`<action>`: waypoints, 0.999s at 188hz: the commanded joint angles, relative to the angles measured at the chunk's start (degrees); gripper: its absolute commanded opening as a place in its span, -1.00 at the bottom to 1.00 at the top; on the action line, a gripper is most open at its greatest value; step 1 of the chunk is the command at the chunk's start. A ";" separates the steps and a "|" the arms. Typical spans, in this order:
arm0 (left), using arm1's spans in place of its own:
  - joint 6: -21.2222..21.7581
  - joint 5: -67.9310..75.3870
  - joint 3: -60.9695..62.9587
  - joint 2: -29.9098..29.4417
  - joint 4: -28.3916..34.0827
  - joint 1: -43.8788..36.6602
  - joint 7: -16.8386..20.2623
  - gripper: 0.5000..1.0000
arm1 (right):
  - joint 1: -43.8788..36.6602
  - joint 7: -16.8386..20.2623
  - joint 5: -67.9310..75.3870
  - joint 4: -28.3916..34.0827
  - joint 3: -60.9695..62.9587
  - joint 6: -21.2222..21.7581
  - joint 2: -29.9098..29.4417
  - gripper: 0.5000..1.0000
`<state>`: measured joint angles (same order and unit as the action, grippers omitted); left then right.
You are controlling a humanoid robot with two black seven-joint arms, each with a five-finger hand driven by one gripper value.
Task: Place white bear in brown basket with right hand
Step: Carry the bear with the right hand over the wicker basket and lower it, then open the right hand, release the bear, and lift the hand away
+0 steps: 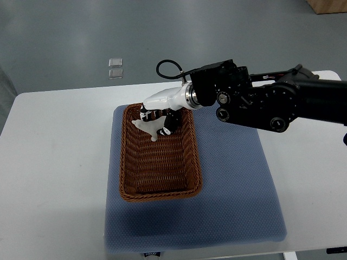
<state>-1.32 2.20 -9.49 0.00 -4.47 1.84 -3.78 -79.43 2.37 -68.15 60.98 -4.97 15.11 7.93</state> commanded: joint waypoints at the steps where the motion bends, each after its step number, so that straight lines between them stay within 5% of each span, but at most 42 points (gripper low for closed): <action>1: 0.00 0.00 0.00 0.00 -0.01 0.00 0.00 1.00 | 1.82 0.09 -0.58 -2.18 -0.13 -0.08 -1.78 -1.00; 114: 0.00 0.00 0.00 0.00 -0.01 0.00 0.00 1.00 | 5.69 0.01 -3.74 -6.40 -0.30 -0.17 -3.54 -1.00; 164: 0.00 0.00 0.00 0.00 -0.01 0.00 0.00 1.00 | 6.04 0.01 -3.65 -6.48 -0.21 -0.17 -3.54 -0.36; 188: 0.00 0.00 0.00 0.00 -0.01 0.00 0.00 1.00 | 5.95 -0.17 -3.48 -6.40 -0.13 -0.17 -3.36 0.28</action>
<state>-1.32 2.20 -9.49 0.00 -4.47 1.84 -3.78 -73.39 2.29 -71.81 54.50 -5.19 14.94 4.40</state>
